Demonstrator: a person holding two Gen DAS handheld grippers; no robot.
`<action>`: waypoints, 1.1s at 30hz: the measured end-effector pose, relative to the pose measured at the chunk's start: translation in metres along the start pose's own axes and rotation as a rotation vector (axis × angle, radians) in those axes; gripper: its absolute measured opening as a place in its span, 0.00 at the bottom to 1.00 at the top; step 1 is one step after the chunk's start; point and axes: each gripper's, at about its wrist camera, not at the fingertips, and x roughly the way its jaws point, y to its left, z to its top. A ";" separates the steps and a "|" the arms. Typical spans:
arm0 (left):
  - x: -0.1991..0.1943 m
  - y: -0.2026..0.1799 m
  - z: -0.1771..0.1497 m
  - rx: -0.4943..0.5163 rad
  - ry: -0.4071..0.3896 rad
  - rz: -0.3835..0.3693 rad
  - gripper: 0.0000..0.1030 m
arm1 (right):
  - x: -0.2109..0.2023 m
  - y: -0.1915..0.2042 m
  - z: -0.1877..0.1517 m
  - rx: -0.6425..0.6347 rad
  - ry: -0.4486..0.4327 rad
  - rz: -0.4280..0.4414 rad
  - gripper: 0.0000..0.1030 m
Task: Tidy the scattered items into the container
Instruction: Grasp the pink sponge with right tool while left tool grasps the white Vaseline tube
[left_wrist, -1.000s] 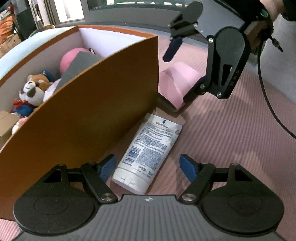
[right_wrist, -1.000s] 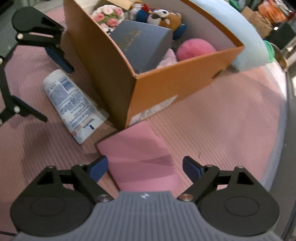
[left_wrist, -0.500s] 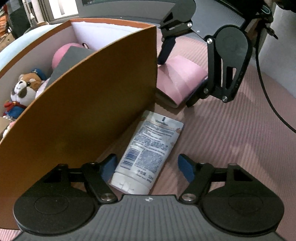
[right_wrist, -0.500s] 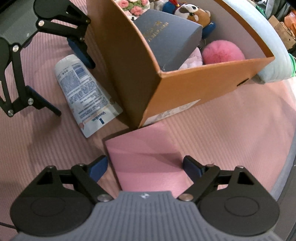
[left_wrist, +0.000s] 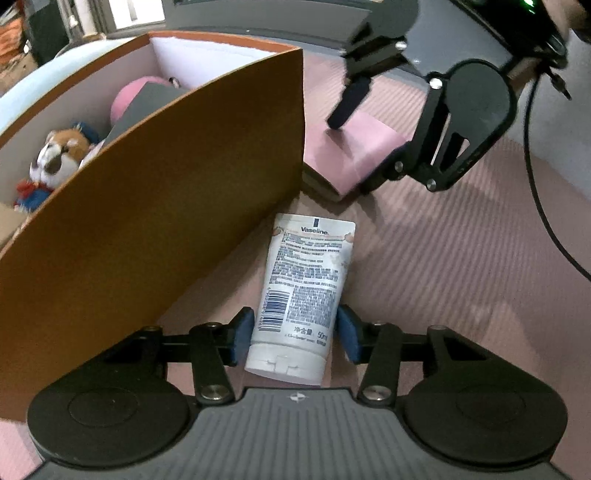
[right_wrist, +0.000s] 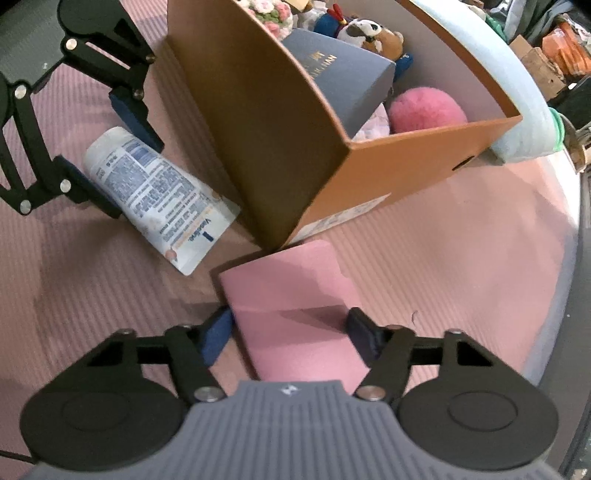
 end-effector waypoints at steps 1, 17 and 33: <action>-0.001 -0.001 -0.002 -0.010 -0.001 -0.002 0.55 | -0.002 0.003 -0.001 0.007 0.003 -0.006 0.59; -0.010 -0.001 -0.023 -0.047 0.010 0.014 0.55 | -0.016 -0.002 -0.011 0.018 0.002 0.024 0.88; -0.010 0.003 -0.012 -0.024 0.003 -0.005 0.54 | 0.009 -0.012 -0.020 0.106 0.103 0.209 0.82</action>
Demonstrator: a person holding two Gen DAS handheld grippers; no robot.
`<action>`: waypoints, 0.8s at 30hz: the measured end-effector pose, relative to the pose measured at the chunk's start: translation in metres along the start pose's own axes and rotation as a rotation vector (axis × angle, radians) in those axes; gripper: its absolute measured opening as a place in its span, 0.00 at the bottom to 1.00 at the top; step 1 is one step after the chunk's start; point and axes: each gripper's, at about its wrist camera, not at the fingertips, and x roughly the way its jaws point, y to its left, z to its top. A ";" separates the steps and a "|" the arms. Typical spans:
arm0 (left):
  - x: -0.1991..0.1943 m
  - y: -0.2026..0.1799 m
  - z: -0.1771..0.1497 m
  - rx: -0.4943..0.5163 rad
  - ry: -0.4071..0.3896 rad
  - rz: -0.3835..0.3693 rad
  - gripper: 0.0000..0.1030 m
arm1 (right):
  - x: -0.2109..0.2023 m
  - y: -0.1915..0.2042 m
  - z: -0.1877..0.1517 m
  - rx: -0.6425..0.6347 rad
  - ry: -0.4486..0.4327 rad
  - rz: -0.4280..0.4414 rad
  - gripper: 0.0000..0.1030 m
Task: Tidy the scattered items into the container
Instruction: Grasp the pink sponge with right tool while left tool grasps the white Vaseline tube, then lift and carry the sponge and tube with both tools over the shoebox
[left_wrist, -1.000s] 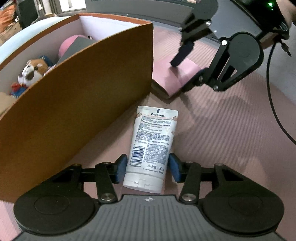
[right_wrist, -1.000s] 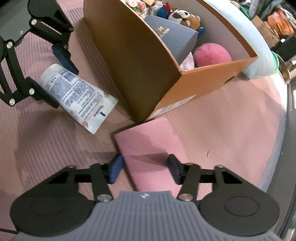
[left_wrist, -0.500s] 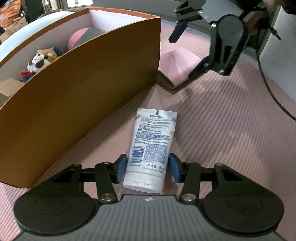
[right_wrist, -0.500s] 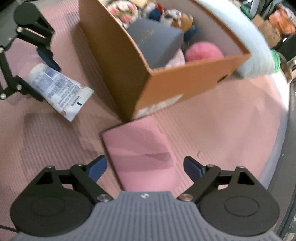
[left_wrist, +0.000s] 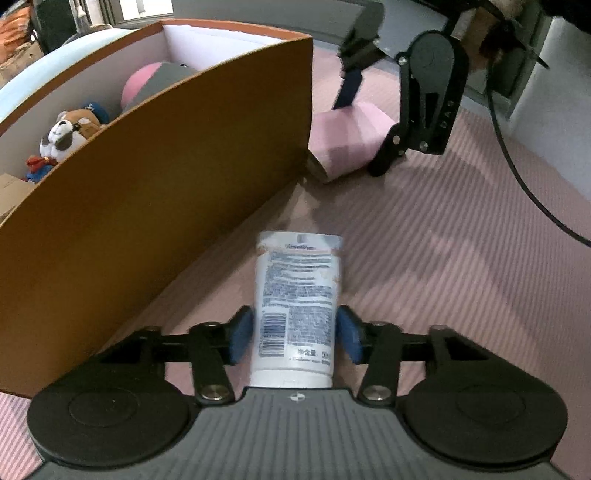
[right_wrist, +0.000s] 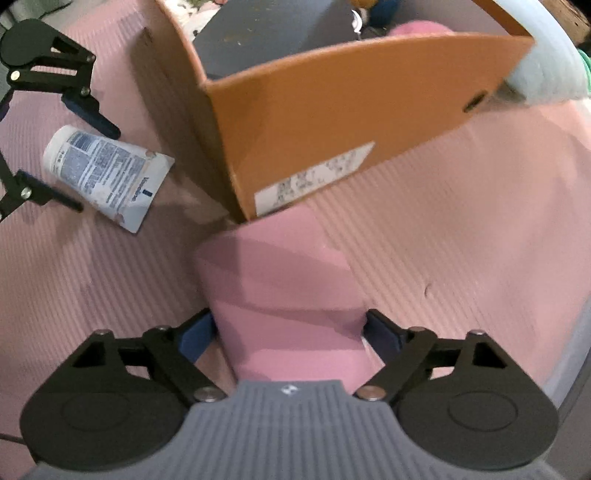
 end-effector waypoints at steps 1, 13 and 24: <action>0.000 0.000 0.000 -0.002 0.001 0.001 0.53 | -0.002 0.001 -0.003 0.024 -0.007 -0.002 0.82; -0.030 -0.007 -0.022 -0.042 -0.023 0.012 0.53 | -0.019 0.076 -0.039 0.088 -0.009 -0.043 0.79; -0.082 -0.025 -0.049 -0.060 -0.060 0.014 0.52 | -0.053 0.170 -0.078 0.135 0.001 -0.032 0.79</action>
